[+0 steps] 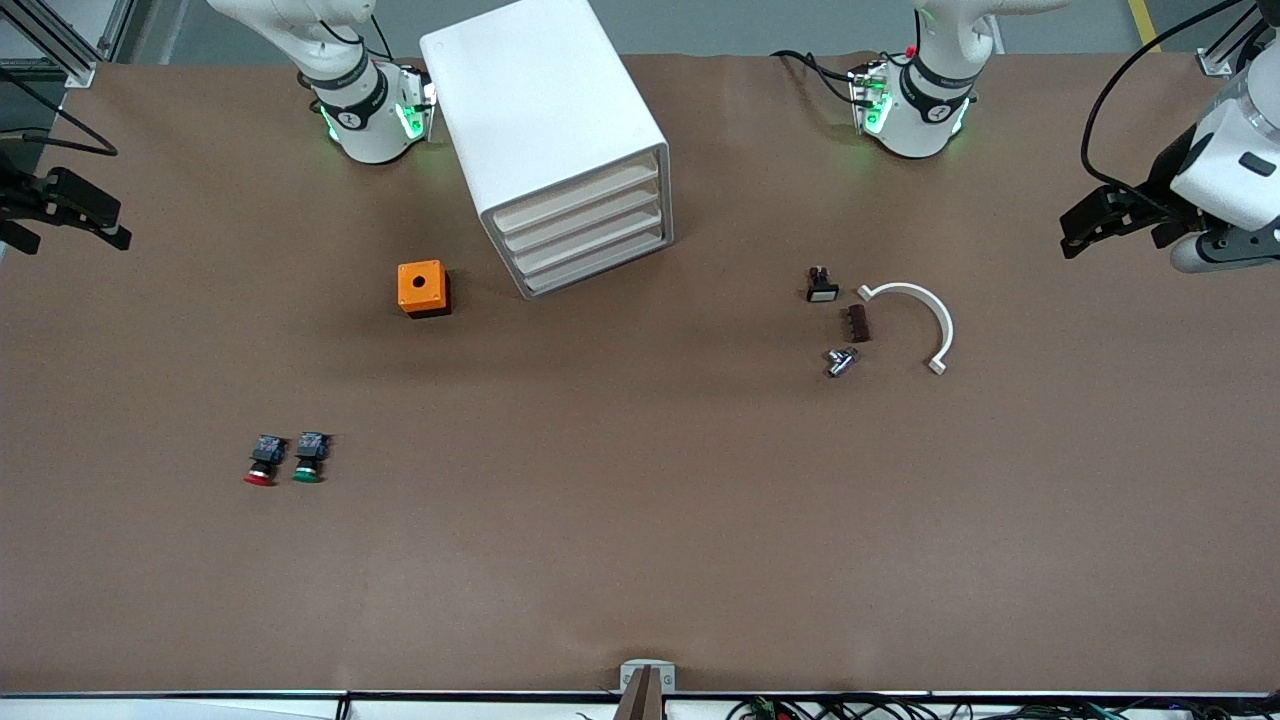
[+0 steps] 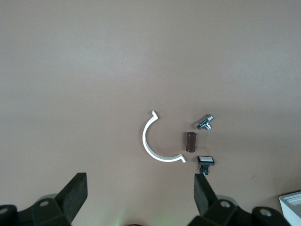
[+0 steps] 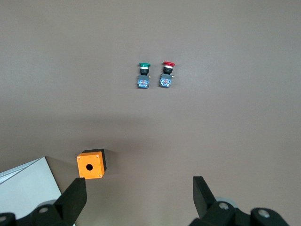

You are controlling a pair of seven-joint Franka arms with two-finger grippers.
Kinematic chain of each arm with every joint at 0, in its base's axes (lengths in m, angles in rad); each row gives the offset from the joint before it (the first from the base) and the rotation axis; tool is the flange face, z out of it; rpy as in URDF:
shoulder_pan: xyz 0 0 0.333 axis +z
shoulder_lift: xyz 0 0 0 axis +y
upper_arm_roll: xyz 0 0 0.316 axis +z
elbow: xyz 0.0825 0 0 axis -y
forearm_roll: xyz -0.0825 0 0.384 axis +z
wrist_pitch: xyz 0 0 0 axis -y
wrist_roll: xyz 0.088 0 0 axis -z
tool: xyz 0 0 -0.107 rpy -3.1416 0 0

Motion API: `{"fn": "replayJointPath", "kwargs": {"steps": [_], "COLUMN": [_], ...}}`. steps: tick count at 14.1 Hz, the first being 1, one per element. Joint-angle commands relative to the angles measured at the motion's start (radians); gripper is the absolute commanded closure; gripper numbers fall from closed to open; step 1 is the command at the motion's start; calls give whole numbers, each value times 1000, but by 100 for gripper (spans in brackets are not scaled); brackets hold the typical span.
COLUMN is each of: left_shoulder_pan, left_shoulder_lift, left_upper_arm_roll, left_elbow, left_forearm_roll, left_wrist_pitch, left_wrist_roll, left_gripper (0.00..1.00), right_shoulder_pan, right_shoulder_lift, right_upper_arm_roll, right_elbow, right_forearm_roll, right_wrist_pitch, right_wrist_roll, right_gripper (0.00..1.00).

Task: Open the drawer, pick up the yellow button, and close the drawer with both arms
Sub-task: 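Reach the left gripper toward the front of the white drawer unit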

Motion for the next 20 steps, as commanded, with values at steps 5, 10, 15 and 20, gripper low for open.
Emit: {"fn": "replayJointPath", "kwargs": {"steps": [5, 10, 15, 20], "left_shoulder_pan": [2, -12, -17, -105], "left_shoulder_lift": [24, 144, 312, 526], "left_upper_arm_roll": [-6, -18, -58, -65], "left_elbow": [26, 43, 86, 173], "left_forearm_roll": [5, 11, -24, -182], "left_wrist_pitch": [-23, -22, -12, -2], "left_wrist_roll": [21, 19, -71, -558], "left_gripper": [0, 0, 0, 0], "right_shoulder_pan": [-9, -17, -25, -20], "right_shoulder_lift": [-27, -12, 2, -1], "right_upper_arm_roll": [5, 3, 3, 5], "right_elbow": [-26, 18, 25, 20], "right_forearm_roll": [4, 1, -1, 1], "right_wrist_pitch": [8, 2, -1, -19], "right_wrist_roll": [-10, -9, -9, -9], "right_gripper": [0, 0, 0, 0]}}
